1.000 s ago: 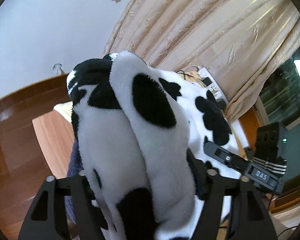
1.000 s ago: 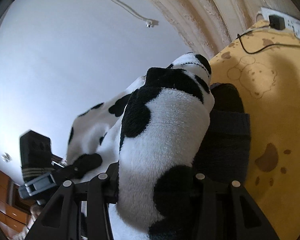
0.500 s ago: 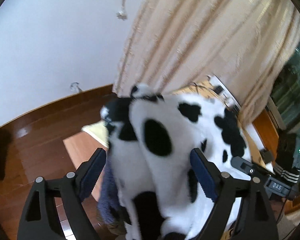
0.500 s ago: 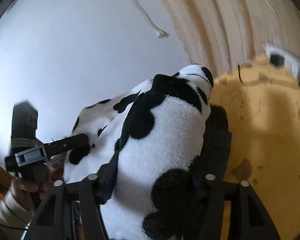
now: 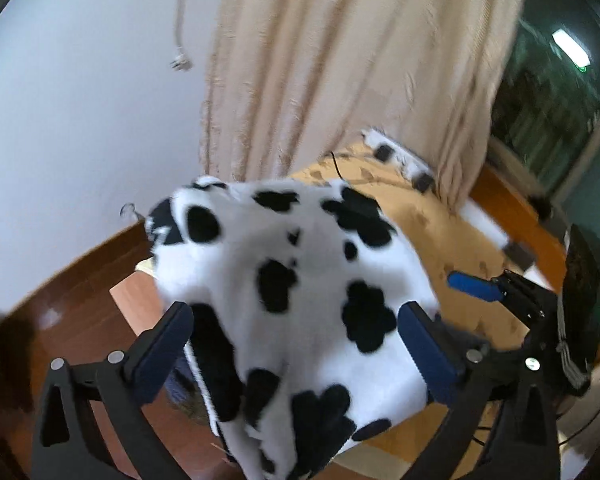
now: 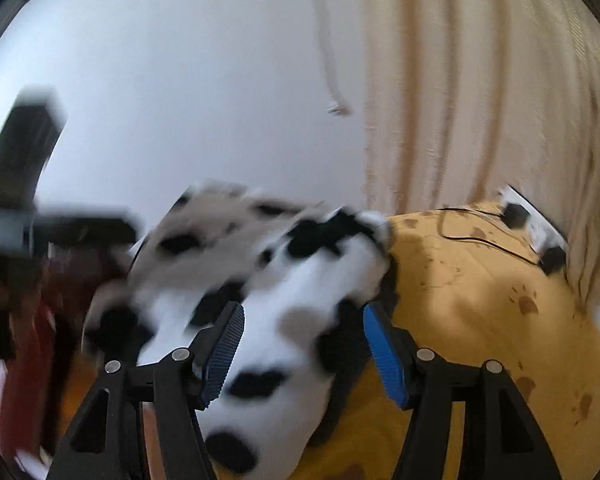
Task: Fold clothes
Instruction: 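Carry the fleece stack to the bed corner and lower it with both grippers, then open both grippers and withdraw from the placed fleece stack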
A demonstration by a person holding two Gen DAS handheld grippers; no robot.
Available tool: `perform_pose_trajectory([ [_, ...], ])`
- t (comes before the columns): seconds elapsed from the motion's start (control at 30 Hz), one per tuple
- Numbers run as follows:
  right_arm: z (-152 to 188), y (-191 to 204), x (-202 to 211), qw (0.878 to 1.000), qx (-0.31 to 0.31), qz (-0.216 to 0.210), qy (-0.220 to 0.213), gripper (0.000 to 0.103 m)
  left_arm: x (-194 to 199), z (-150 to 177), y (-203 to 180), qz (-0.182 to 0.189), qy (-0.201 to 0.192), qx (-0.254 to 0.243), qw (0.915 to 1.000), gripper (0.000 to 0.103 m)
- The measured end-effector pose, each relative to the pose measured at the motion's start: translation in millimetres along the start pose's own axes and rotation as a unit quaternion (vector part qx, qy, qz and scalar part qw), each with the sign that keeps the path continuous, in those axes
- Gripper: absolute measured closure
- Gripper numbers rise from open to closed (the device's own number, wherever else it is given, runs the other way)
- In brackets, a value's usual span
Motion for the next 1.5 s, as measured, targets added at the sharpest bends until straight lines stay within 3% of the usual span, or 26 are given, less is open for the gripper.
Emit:
perform_pose_trajectory([
  [0.17, 26, 13, -31, 0.998, 0.027, 0.029, 0.043, 0.039, -55, 20, 30, -0.044, 0.059, 0.048, 0.9961, 0.0],
  [0.2, 27, 9, -38, 0.998, 0.02, 0.024, 0.05, 0.039, -66, 24, 39, -0.041, 0.071, 0.065, 0.9945, 0.0],
  [0.3, 32, 3, -54, 0.997, -0.001, 0.012, 0.07, 0.025, -80, 33, 52, 0.004, 0.079, 0.114, 0.9903, 0.0],
  [0.37, 33, -5, -64, 0.997, -0.023, -0.001, 0.078, 0.018, -76, 33, 50, -0.008, 0.067, 0.107, 0.992, 0.0],
  [0.43, 33, -9, -67, 0.996, -0.031, -0.001, 0.08, 0.012, -72, 30, 45, -0.033, 0.059, 0.089, 0.9938, 0.0],
  [0.63, 35, -9, -43, 0.997, -0.04, 0.003, 0.072, 0.01, -46, 22, 36, -0.084, 0.041, 0.083, 0.9922, 0.0],
  [0.73, 47, -9, -30, 0.995, -0.046, 0.009, 0.091, 0.001, -28, 22, 31, -0.114, 0.027, 0.088, 0.9893, 0.0],
  [0.9, 85, -4, -12, 0.99, -0.05, 0.006, 0.131, 0.001, 6, 27, 20, -0.127, 0.011, 0.108, 0.986, 0.0],
  [1.17, 118, -4, 33, 0.989, -0.1, -0.002, 0.11, 0.001, 53, 51, -7, -0.154, -0.009, 0.109, 0.982, 0.0],
  [1.33, 123, 9, 62, 0.991, -0.093, 0.008, 0.094, 0.001, 76, 57, -31, -0.194, -0.036, 0.078, 0.9772, 0.0],
  [1.5, 118, 22, 87, 0.994, -0.083, 0.011, 0.065, 0.001, 97, 66, -46, -0.196, -0.046, 0.078, 0.9765, 0.0],
])
Point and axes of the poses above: each gripper's, at about its wrist camera, not at the fingertips, and x roughly against the way its jaws point, y to its left, z to its underside, the point moved 8 cm from there along -x, roughly the way its jaws point, and after that the axes turned 13 degrees about y, right-handed, at the moved point
